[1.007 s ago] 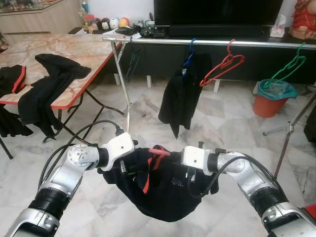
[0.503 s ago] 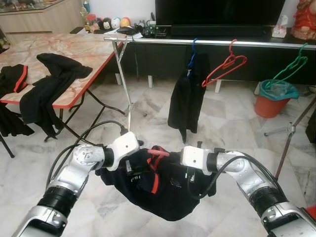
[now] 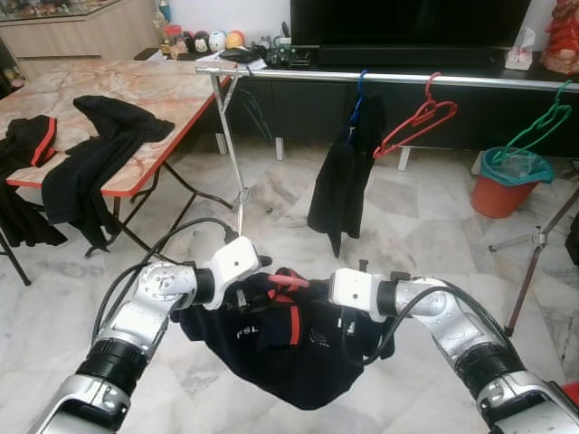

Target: Hang hanger

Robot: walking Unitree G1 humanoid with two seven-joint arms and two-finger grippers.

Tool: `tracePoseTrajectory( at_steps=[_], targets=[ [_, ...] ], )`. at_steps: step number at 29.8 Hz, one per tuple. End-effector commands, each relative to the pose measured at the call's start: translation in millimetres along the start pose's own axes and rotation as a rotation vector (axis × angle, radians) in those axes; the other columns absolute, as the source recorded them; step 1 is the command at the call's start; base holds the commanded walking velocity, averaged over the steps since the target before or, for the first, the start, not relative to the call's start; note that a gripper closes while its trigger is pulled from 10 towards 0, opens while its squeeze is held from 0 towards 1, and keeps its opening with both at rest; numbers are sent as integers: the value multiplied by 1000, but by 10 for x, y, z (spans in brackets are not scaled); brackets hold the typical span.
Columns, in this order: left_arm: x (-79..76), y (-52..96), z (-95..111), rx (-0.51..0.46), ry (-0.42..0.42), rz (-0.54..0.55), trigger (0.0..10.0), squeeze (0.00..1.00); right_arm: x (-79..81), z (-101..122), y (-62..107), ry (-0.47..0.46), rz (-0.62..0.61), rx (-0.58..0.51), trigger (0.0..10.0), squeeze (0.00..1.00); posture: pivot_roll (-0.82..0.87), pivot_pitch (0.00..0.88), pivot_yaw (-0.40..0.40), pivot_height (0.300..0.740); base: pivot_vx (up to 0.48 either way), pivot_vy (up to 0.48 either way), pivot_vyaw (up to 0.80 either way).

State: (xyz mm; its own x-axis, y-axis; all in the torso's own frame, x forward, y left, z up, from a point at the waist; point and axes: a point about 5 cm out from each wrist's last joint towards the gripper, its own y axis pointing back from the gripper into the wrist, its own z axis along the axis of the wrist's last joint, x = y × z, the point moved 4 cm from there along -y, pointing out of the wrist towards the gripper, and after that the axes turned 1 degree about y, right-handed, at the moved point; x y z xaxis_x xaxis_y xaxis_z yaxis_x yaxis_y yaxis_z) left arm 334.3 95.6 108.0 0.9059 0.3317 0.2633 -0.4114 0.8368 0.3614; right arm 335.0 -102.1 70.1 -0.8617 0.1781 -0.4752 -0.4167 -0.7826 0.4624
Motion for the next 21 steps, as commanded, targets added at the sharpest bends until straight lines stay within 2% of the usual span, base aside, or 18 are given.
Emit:
tracePoseTrajectory(
  at_steps=[1,2,10,21],
  targets=[
    [39,50,-31,13,9,7,0,0,-85,126,1,23,-28,-46,0,0,77,0,81,740,0,0,0],
    [6,73,-101,33,23,-3,0,0,-90,128,1,22,-32,-47,0,0,77,0,82,740,0,0,0],
    [-35,73,-207,66,48,-10,0,0,-98,128,-2,22,-32,-46,0,0,77,0,80,740,0,0,0],
    [-28,51,-209,56,65,1,0,0,-86,132,-17,19,-31,-48,0,0,75,0,79,740,0,0,0]
  ],
)
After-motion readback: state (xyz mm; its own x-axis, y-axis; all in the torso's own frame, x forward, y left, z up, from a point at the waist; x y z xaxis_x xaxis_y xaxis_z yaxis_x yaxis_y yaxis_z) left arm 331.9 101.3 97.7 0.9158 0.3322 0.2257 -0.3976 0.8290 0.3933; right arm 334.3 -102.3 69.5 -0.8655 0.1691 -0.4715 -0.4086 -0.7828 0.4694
